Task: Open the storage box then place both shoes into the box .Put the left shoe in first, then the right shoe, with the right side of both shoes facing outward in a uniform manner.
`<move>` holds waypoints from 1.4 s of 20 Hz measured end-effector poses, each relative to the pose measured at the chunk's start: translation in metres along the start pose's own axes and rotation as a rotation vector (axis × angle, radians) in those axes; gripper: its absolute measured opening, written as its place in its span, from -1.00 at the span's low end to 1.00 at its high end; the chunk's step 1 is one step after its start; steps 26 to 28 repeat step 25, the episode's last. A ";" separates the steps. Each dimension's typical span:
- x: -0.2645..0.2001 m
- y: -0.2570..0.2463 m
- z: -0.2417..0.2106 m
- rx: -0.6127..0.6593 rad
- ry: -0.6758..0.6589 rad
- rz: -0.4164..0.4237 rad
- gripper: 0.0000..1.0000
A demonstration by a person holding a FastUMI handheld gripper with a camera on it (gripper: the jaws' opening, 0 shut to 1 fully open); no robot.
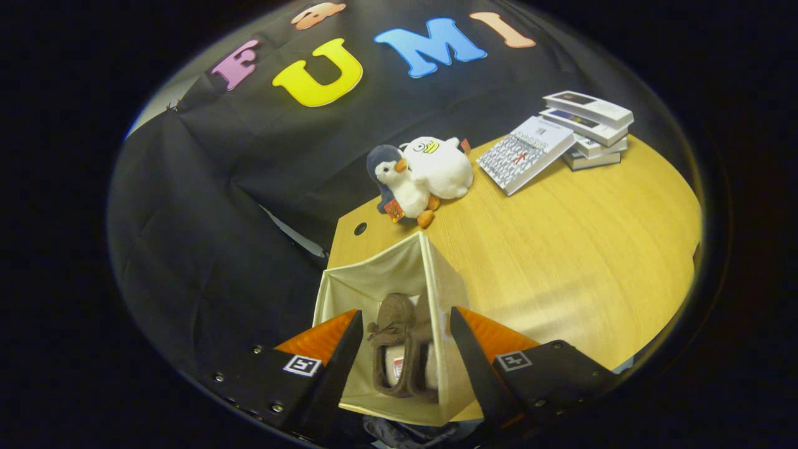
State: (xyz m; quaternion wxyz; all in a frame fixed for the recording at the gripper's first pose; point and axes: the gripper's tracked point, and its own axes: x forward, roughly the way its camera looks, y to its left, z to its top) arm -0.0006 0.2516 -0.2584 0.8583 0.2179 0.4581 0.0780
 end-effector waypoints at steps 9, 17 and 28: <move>-0.085 -0.008 0.084 -0.218 -0.300 0.078 0.95; -0.174 -0.066 0.157 -0.474 -0.568 -0.083 0.95; -0.195 -0.106 0.171 -0.546 -0.647 -0.125 0.95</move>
